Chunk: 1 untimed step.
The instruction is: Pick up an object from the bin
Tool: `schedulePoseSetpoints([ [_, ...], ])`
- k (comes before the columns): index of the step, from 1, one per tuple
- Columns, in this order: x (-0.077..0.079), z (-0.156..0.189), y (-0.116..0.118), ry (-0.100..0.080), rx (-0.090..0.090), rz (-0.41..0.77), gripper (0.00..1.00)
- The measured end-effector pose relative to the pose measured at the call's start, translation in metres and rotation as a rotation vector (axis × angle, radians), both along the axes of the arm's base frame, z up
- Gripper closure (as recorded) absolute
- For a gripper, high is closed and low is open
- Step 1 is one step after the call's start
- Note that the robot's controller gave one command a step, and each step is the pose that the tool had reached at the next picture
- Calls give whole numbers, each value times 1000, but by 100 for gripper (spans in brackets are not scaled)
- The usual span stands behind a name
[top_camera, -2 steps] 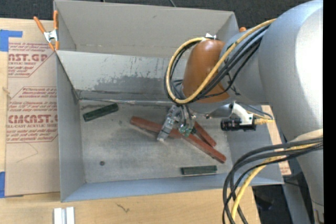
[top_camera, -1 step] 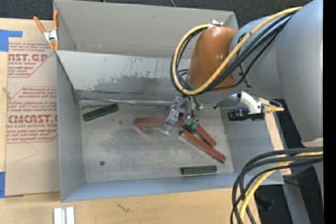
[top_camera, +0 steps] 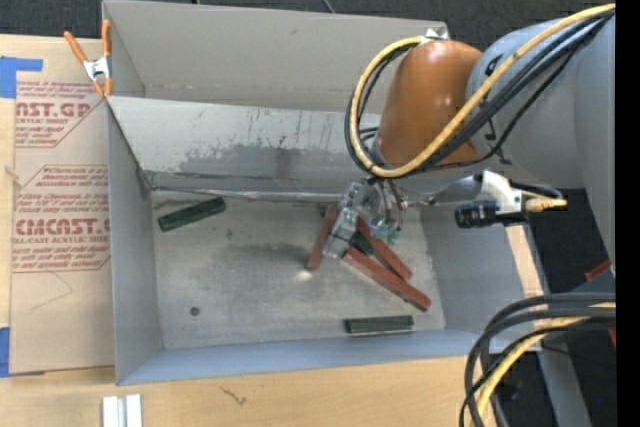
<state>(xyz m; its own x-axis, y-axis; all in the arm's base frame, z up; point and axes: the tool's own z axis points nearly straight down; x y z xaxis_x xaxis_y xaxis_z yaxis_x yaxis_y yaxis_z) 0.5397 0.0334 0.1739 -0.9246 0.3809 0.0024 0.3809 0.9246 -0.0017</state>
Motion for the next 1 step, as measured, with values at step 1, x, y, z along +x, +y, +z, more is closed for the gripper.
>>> schedulePoseSetpoints([
  [1,20,10,40,-5,-1,-84,100],
])
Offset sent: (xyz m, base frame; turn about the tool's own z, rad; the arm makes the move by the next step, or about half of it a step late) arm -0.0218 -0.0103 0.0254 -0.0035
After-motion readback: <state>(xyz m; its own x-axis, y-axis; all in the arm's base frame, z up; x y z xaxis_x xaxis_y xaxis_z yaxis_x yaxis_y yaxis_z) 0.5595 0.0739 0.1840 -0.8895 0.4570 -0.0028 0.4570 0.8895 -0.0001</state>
